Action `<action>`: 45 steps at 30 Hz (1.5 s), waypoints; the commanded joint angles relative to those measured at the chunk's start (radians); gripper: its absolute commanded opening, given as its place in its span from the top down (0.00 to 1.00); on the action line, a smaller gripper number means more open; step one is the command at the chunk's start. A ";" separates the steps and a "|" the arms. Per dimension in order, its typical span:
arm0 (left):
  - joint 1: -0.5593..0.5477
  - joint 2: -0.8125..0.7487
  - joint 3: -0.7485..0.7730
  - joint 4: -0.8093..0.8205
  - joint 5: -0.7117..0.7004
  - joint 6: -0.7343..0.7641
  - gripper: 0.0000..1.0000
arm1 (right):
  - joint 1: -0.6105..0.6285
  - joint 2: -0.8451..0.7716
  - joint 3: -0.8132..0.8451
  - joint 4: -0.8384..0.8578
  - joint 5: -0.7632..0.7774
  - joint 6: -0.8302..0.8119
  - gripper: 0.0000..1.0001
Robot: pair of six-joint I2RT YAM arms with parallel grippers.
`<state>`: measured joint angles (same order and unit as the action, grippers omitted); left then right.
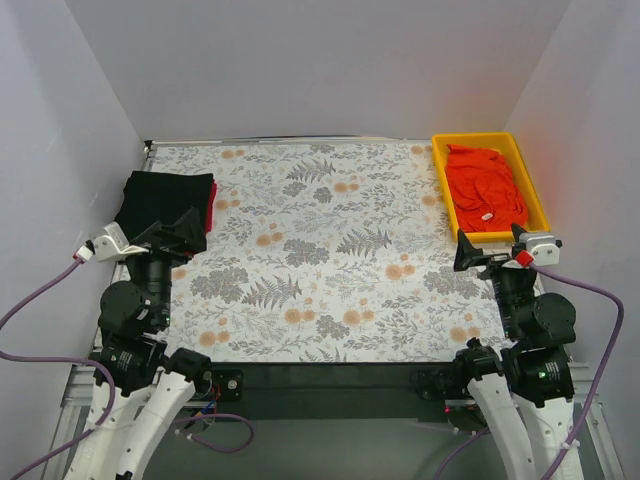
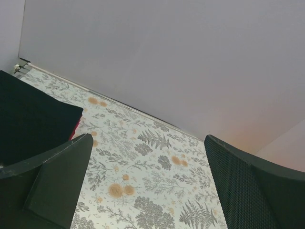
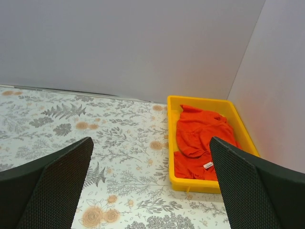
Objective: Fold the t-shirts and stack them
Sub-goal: Grab the tshirt from the pile
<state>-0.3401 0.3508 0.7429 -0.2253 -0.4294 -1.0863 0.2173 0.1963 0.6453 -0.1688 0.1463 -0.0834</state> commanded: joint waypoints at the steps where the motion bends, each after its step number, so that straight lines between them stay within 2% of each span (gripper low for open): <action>1: -0.002 0.002 -0.016 -0.019 0.009 -0.012 0.02 | -0.001 0.043 0.030 0.006 -0.005 -0.003 0.02; 6: 0.000 0.008 -0.045 -0.028 0.023 -0.038 0.02 | -0.001 0.141 0.040 -0.014 0.013 0.053 0.02; 12: -0.002 0.063 -0.143 -0.037 0.082 -0.112 0.02 | -0.001 0.421 0.131 -0.012 -0.057 0.100 0.02; 15: -0.002 0.132 -0.177 -0.037 0.148 -0.145 0.02 | -0.001 0.691 0.235 -0.064 0.008 0.158 0.02; 19: -0.004 0.209 -0.200 -0.034 0.216 -0.165 0.02 | -0.018 0.957 0.396 -0.146 0.067 0.211 0.02; 20: -0.005 0.227 -0.206 -0.028 0.243 -0.173 0.02 | -0.048 1.048 0.448 -0.150 0.053 0.232 0.02; 24: -0.007 0.243 -0.204 -0.014 0.268 -0.149 0.02 | -0.165 1.237 0.546 -0.164 -0.023 0.289 0.02; 27: -0.008 0.235 -0.208 -0.011 0.251 -0.139 0.02 | -0.246 1.351 0.589 -0.166 -0.056 0.335 0.07; 33: -0.013 0.231 -0.214 0.004 0.256 -0.136 0.02 | -0.329 1.520 0.675 -0.166 -0.047 0.350 0.19; 45: -0.028 0.212 -0.218 0.006 0.253 -0.126 0.04 | -0.383 1.781 0.767 -0.164 0.030 0.344 0.20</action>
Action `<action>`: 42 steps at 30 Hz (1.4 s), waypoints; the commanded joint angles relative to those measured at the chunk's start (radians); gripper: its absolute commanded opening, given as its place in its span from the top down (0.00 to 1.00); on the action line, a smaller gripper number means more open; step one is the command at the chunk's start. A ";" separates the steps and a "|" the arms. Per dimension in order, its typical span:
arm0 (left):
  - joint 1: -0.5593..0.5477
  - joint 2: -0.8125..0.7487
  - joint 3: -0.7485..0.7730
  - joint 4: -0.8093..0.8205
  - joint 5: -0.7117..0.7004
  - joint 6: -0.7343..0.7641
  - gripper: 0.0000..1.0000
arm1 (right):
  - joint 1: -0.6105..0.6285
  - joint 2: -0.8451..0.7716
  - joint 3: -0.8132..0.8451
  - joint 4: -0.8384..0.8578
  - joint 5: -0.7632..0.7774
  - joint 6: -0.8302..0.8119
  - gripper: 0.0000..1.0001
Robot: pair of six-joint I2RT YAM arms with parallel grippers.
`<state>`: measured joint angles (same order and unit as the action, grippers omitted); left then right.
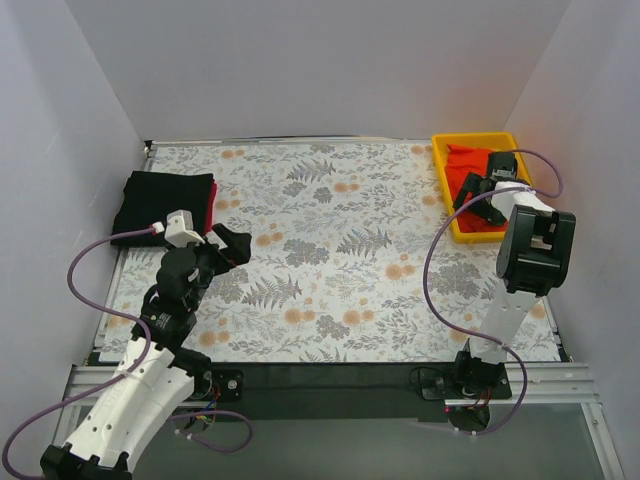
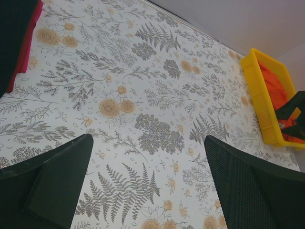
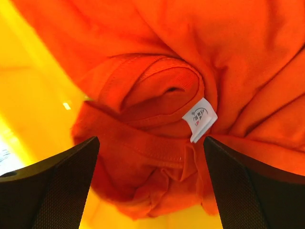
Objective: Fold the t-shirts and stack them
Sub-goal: Grab the tshirt from the pile, then move the tshirt to the center of the board
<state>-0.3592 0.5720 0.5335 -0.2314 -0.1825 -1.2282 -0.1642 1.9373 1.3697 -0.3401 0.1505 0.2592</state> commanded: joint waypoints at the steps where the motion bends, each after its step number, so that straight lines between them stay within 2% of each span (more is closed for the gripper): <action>1: -0.007 -0.011 -0.009 0.012 0.006 0.016 0.04 | -0.001 0.051 0.042 0.006 0.027 0.005 0.20; 4: -0.011 -0.011 -0.007 0.012 0.006 0.016 0.04 | -0.001 0.084 0.031 0.007 0.023 0.009 0.22; 7: -0.009 -0.011 -0.007 0.012 0.006 0.018 0.04 | -0.003 0.112 0.025 0.007 -0.008 -0.011 0.52; 8: -0.009 -0.009 -0.007 0.012 0.006 0.018 0.04 | -0.003 0.112 0.022 0.007 -0.012 -0.029 0.73; 11: -0.012 -0.006 -0.006 0.012 0.009 0.018 0.05 | -0.003 0.074 0.015 0.007 -0.022 -0.063 0.98; 16: -0.011 -0.006 -0.007 0.018 0.014 0.018 0.05 | 0.014 -0.059 0.064 0.007 -0.040 -0.132 0.99; 19: -0.012 -0.004 -0.006 0.020 0.017 0.018 0.05 | 0.066 -0.167 0.117 -0.002 -0.028 -0.184 0.99; 24: -0.012 0.000 -0.004 0.020 0.021 0.019 0.06 | 0.242 -0.294 0.307 -0.063 -0.045 -0.227 0.99; 25: -0.011 -0.001 -0.003 0.020 0.021 0.019 0.06 | 0.308 -0.305 0.333 -0.069 -0.051 -0.230 0.99; 26: -0.011 0.000 -0.004 0.020 0.021 0.021 0.06 | 0.339 -0.323 0.382 -0.069 -0.096 -0.229 0.99; 31: -0.012 0.000 -0.003 0.015 0.021 0.021 0.06 | 0.541 -0.362 0.502 -0.016 -0.242 -0.169 0.99; 34: -0.012 0.000 -0.001 0.014 0.023 0.021 0.06 | 0.603 -0.374 0.531 0.059 -0.354 -0.096 0.99; 38: -0.011 0.002 0.000 0.012 0.020 0.021 0.06 | 0.640 -0.385 0.549 0.226 -0.504 0.015 0.99; 42: -0.011 0.008 0.003 0.011 0.017 0.024 0.06 | 0.649 -0.359 0.628 0.318 -0.588 0.109 0.99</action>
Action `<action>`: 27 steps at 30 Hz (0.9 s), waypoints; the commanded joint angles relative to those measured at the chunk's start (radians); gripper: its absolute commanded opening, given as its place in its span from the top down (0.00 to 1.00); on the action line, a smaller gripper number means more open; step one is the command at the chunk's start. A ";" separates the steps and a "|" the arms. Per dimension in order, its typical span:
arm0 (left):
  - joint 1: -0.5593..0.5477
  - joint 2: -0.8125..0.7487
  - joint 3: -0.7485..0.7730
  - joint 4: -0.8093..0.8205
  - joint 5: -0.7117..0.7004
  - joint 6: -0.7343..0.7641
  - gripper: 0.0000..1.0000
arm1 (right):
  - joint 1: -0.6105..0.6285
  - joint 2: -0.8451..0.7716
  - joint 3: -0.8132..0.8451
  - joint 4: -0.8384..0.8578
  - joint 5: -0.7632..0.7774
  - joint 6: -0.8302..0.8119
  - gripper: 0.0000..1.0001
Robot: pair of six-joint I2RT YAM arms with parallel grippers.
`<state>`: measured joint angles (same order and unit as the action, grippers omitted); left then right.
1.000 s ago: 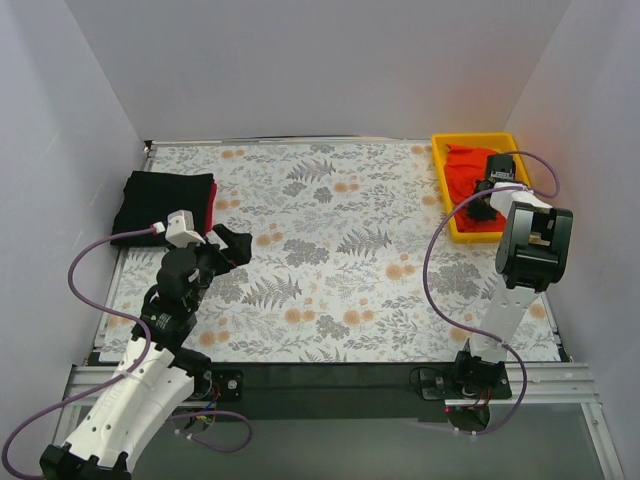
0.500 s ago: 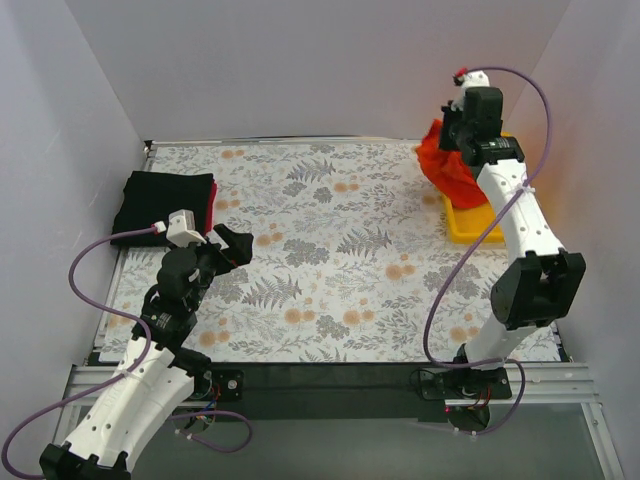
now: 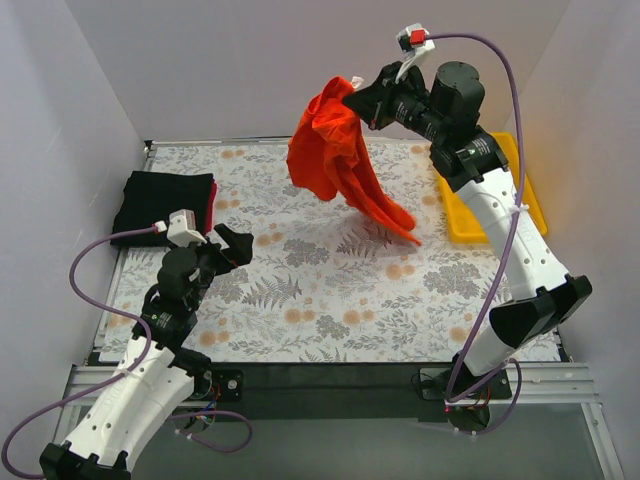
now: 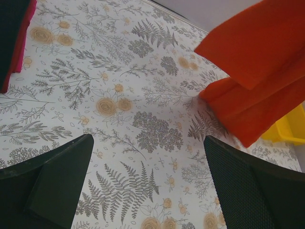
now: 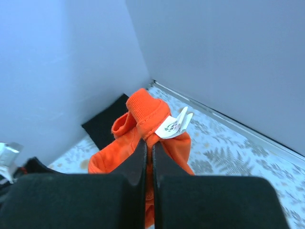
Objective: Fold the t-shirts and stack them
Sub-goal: Move the tshirt to the center of the board
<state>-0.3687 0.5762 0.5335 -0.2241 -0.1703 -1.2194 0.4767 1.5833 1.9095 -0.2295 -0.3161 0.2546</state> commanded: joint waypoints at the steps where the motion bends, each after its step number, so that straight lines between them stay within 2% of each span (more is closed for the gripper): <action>1: -0.001 0.004 0.002 0.003 0.005 0.015 0.06 | 0.008 -0.012 0.083 0.223 -0.124 0.135 0.99; 3: -0.003 0.004 0.003 0.002 0.003 0.015 0.06 | 0.008 -0.011 0.079 0.321 -0.135 0.193 0.99; 7: -0.001 0.014 0.003 0.003 0.005 0.015 0.06 | 0.010 0.029 0.137 0.351 -0.132 0.239 0.99; 10: -0.001 0.025 0.005 0.002 0.012 0.020 0.06 | 0.010 -0.029 -0.005 0.348 -0.007 0.183 0.99; 11: 0.001 0.027 0.006 0.003 0.015 0.020 0.06 | 0.007 -0.048 -0.060 0.345 0.085 0.166 0.99; 12: -0.001 0.028 0.005 0.002 0.021 0.020 0.06 | 0.002 -0.068 -0.187 0.341 0.128 0.152 0.99; 14: -0.001 0.039 0.005 0.002 0.026 0.024 0.06 | -0.039 -0.120 -0.310 0.337 0.205 0.156 0.99; 15: -0.001 0.043 0.006 0.003 0.032 0.023 0.06 | -0.059 -0.137 -0.452 0.332 0.222 0.167 0.99; 16: -0.001 0.054 0.008 0.003 0.044 0.023 0.06 | -0.110 -0.169 -0.519 0.332 0.224 0.181 0.97; 18: -0.001 0.070 0.010 0.005 0.063 0.024 0.06 | -0.166 -0.192 -0.715 0.325 0.193 0.179 0.90; 19: -0.001 0.077 0.010 0.006 0.072 0.023 0.06 | -0.223 -0.216 -0.783 0.317 0.181 0.158 0.80; 20: -0.003 0.092 0.008 0.008 0.093 0.023 0.06 | -0.246 -0.226 -0.837 0.306 0.178 0.141 0.74; 21: -0.003 0.103 0.011 0.008 0.103 0.021 0.06 | -0.269 -0.236 -0.881 0.286 0.192 0.124 0.61; 22: -0.003 0.114 0.011 0.008 0.115 0.020 0.06 | -0.306 -0.256 -0.956 0.232 0.209 0.100 0.57; 25: -0.003 0.163 0.013 -0.007 0.152 -0.002 0.06 | -0.332 -0.304 -1.020 0.109 0.287 0.005 0.46; 27: -0.003 0.213 0.020 -0.040 0.163 -0.026 0.06 | -0.331 -0.333 -1.034 0.081 0.266 -0.050 0.43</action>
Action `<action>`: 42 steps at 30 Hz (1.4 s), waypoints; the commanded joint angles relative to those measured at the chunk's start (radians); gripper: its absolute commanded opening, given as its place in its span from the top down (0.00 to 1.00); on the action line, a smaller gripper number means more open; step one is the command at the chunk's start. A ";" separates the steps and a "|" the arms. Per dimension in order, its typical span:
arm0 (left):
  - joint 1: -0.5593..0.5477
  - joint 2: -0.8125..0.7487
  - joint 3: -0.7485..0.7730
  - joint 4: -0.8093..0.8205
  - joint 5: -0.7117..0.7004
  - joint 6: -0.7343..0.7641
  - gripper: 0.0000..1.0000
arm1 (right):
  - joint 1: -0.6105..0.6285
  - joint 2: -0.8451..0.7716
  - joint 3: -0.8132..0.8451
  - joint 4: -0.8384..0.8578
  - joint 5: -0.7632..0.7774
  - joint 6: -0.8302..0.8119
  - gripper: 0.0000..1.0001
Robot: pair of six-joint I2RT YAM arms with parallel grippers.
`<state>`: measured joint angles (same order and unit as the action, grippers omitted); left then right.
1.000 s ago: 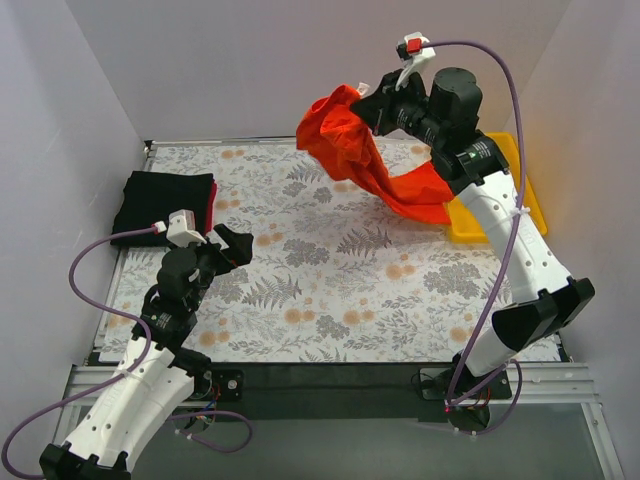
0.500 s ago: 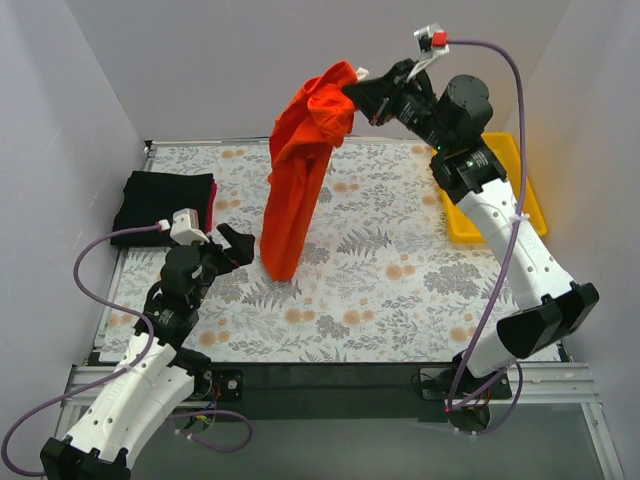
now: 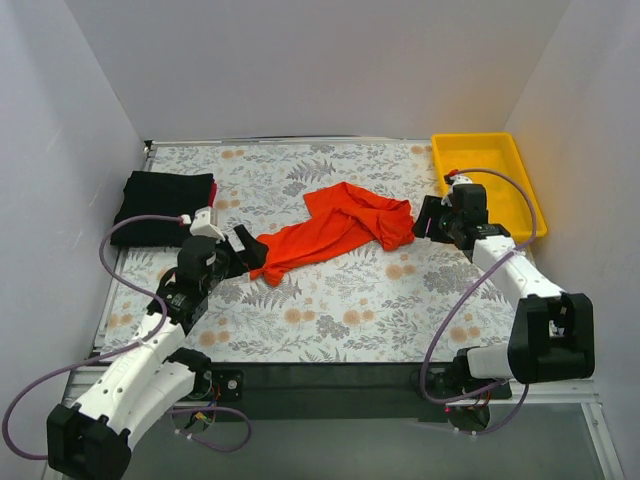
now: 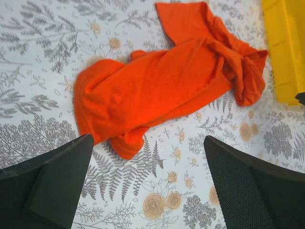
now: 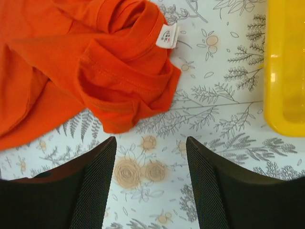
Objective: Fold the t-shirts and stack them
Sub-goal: Move the tshirt to the center of the board, then flatten the tshirt out
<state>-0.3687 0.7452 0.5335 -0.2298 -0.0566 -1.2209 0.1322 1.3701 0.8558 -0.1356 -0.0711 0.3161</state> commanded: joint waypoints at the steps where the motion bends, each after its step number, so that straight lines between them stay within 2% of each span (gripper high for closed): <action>1: -0.003 0.061 0.025 -0.048 0.049 -0.063 0.06 | 0.014 -0.147 0.019 -0.044 0.011 -0.120 0.43; 6: -0.003 0.187 0.023 -0.192 -0.084 -0.253 0.06 | 0.018 -0.216 -0.032 -0.064 -0.081 -0.077 0.43; 8: -0.001 0.244 0.010 -0.230 -0.110 -0.337 0.12 | 0.027 -0.229 -0.046 -0.064 -0.114 -0.071 0.43; 13: 0.017 0.270 -0.047 -0.187 -0.092 -0.442 0.19 | 0.061 -0.244 -0.106 -0.065 -0.154 -0.052 0.43; 18: 0.045 0.244 -0.089 -0.154 -0.086 -0.570 0.21 | 0.093 -0.259 -0.142 -0.059 -0.162 -0.043 0.44; 26: 0.048 0.250 -0.127 -0.086 -0.058 -0.916 0.21 | 0.109 -0.279 -0.175 -0.038 -0.183 -0.028 0.43; 34: 0.048 0.367 -0.153 0.048 -0.025 -1.081 0.21 | 0.107 -0.293 -0.181 -0.039 -0.188 -0.028 0.44; 37: 0.042 0.420 -0.141 0.087 -0.006 -1.103 0.21 | 0.107 -0.301 -0.184 -0.039 -0.188 -0.029 0.43; 42: 0.037 0.488 -0.118 0.116 -0.071 -1.114 0.23 | 0.109 -0.318 -0.187 -0.039 -0.188 -0.032 0.44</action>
<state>-0.3248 1.1961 0.4255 -0.0948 -0.0696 -2.0018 0.2363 1.0843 0.6708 -0.2077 -0.2466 0.2852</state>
